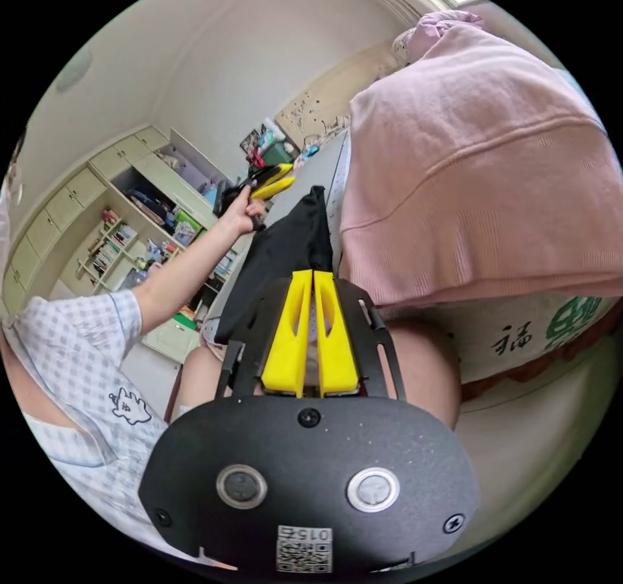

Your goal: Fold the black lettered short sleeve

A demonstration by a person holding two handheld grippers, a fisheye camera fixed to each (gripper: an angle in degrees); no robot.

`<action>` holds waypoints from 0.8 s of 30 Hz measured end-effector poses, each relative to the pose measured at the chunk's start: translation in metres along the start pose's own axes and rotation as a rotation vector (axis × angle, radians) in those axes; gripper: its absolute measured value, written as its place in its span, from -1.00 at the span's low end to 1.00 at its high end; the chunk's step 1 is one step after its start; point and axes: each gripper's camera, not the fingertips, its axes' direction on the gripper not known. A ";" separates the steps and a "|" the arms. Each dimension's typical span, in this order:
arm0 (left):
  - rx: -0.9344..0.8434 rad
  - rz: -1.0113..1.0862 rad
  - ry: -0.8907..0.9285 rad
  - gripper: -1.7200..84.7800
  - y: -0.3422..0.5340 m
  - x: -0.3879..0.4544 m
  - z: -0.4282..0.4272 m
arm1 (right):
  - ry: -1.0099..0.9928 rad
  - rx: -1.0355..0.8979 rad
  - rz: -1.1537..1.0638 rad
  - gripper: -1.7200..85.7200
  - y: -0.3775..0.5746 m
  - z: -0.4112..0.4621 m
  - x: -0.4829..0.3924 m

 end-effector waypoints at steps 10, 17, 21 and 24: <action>0.058 0.085 -0.120 -0.73 0.236 -0.007 -0.189 | -0.056 -0.189 -0.250 -0.79 -0.054 0.031 -0.061; 0.030 -0.046 -0.231 -0.67 0.363 -0.016 -0.171 | 0.067 -0.249 -0.287 -0.76 -0.066 0.060 -0.103; -0.060 -0.040 -0.083 -0.70 0.361 -0.023 -0.131 | 0.142 -0.185 -0.255 -0.76 -0.062 0.045 -0.115; -0.078 -0.009 -0.104 -0.86 0.359 -0.022 -0.117 | 0.199 -0.179 -0.281 -0.76 -0.060 0.034 -0.129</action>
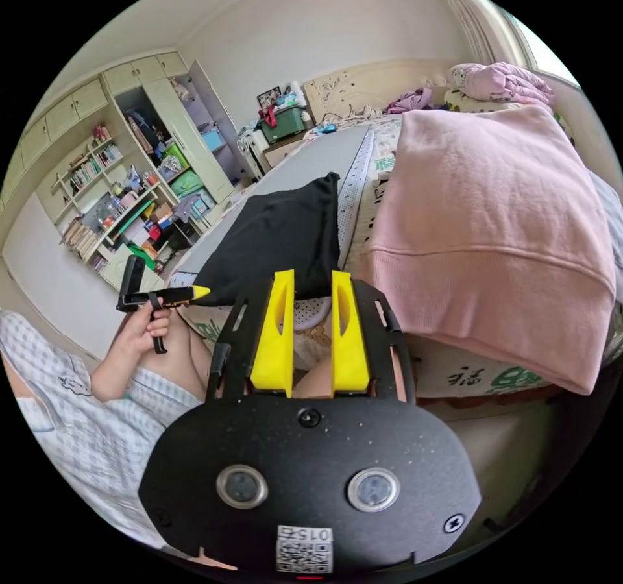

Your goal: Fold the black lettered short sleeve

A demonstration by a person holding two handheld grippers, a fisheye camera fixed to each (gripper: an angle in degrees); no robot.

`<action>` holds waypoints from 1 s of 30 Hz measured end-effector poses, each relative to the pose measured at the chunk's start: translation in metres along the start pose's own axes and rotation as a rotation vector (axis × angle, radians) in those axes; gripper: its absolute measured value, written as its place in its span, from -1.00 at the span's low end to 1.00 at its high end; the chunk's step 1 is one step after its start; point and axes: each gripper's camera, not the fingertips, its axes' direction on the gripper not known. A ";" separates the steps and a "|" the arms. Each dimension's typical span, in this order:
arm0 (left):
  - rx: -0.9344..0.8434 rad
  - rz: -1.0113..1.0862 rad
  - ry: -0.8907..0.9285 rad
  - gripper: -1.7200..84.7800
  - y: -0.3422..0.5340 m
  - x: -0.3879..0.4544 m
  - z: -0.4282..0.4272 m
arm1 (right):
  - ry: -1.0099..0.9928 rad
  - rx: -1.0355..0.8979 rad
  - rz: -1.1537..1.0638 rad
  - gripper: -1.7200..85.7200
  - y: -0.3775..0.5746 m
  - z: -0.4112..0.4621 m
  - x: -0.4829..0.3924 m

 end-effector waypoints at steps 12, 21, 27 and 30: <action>0.099 -0.051 -0.033 -0.91 0.044 -0.045 -0.076 | -0.180 -0.205 0.025 -0.66 -0.003 0.032 -0.030; 0.052 -0.043 0.033 -0.80 0.047 -0.066 -0.067 | -0.285 -0.341 0.089 -0.65 -0.019 0.072 -0.014; 0.061 -0.007 0.003 -0.91 0.049 -0.060 -0.069 | -0.443 -0.315 0.139 -0.80 -0.019 0.047 0.005; 0.087 0.013 0.032 -0.93 0.051 -0.055 -0.079 | -0.446 -0.298 0.140 -0.79 -0.019 0.041 0.008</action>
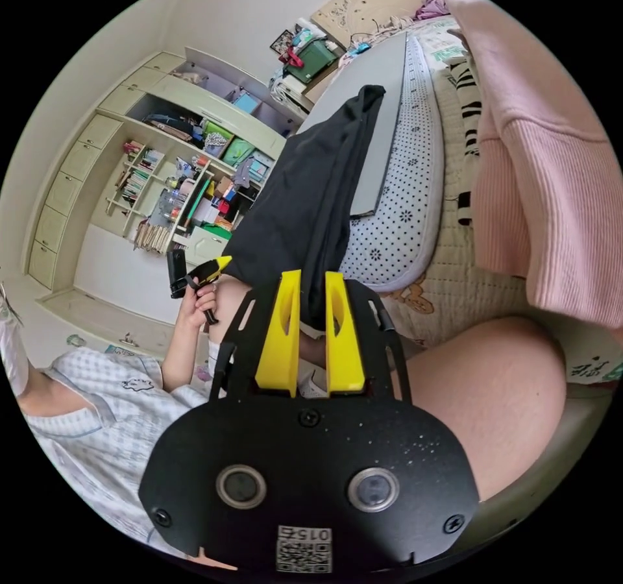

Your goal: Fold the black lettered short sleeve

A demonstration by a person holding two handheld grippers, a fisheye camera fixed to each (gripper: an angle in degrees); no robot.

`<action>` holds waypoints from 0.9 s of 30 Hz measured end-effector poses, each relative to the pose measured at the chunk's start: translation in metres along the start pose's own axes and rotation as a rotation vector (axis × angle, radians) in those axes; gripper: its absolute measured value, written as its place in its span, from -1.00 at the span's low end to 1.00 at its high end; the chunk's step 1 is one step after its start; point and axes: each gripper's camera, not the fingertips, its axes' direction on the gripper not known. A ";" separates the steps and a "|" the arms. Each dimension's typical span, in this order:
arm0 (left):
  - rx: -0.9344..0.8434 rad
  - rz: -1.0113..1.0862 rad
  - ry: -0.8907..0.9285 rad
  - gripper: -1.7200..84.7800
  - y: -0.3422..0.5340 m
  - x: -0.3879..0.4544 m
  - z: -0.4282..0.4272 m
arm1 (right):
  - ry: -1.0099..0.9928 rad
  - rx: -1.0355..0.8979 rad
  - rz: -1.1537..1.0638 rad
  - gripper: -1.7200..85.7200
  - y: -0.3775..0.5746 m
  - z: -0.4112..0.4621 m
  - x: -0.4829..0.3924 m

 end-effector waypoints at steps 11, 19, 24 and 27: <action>0.063 0.105 0.070 -0.96 0.007 0.029 -0.038 | -0.142 0.127 -0.085 -0.90 0.030 -0.046 -0.032; 0.223 0.362 0.285 -0.96 -0.033 0.112 -0.090 | -0.319 0.438 -0.229 -0.92 0.049 -0.152 -0.099; 0.252 0.399 0.281 -0.96 -0.039 0.143 -0.098 | -0.248 0.404 -0.217 -0.90 0.076 -0.161 -0.121; 0.210 0.393 0.239 -0.96 -0.015 0.136 -0.086 | -0.231 0.313 -0.123 -0.87 0.110 -0.109 -0.111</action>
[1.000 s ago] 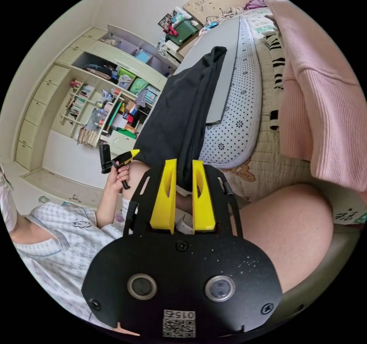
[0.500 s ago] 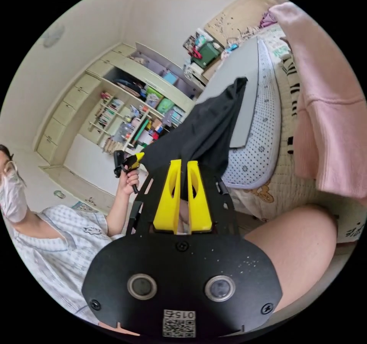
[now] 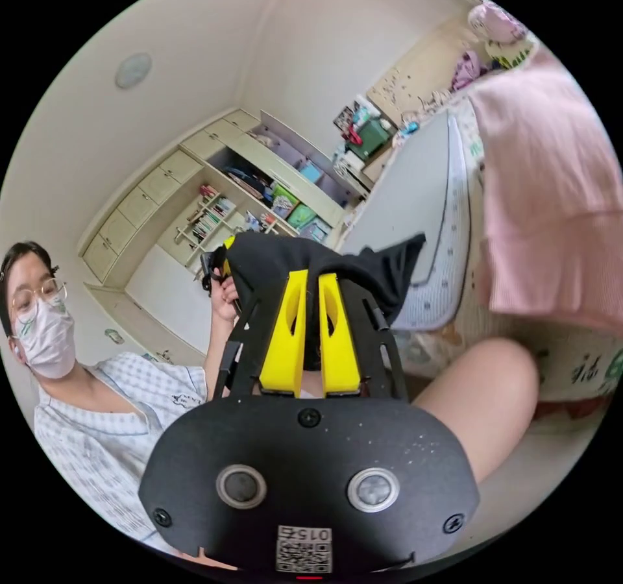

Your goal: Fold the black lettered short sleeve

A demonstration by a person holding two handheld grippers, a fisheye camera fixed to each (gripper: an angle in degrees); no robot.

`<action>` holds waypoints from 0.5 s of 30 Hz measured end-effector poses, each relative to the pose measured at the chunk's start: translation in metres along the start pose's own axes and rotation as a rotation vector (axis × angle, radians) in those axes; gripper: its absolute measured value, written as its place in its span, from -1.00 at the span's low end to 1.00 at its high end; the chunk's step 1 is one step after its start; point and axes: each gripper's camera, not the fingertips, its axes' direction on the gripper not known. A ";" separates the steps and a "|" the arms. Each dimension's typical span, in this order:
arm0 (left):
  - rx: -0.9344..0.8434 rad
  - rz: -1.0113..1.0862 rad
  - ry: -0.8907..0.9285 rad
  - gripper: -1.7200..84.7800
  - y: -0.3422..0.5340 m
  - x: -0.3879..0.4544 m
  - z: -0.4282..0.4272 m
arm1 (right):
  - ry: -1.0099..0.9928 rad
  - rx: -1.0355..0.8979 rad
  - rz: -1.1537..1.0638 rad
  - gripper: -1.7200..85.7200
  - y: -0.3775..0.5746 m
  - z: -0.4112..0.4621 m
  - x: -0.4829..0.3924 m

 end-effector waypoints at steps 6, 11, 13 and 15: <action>-0.085 -0.067 -0.044 -0.96 0.048 -0.019 -0.001 | -0.047 -0.091 0.118 -0.77 0.103 0.069 0.010; -0.087 -0.061 -0.059 -0.96 0.061 -0.024 -0.013 | 0.197 -0.132 -0.027 -0.67 0.143 0.108 -0.055; -0.085 -0.069 -0.062 -0.96 0.064 -0.027 -0.016 | 0.389 -0.142 -0.155 -0.61 0.154 0.126 -0.101; -0.083 -0.063 -0.053 -0.96 0.066 -0.028 -0.014 | 0.552 -0.171 -0.350 -0.54 0.171 0.171 -0.166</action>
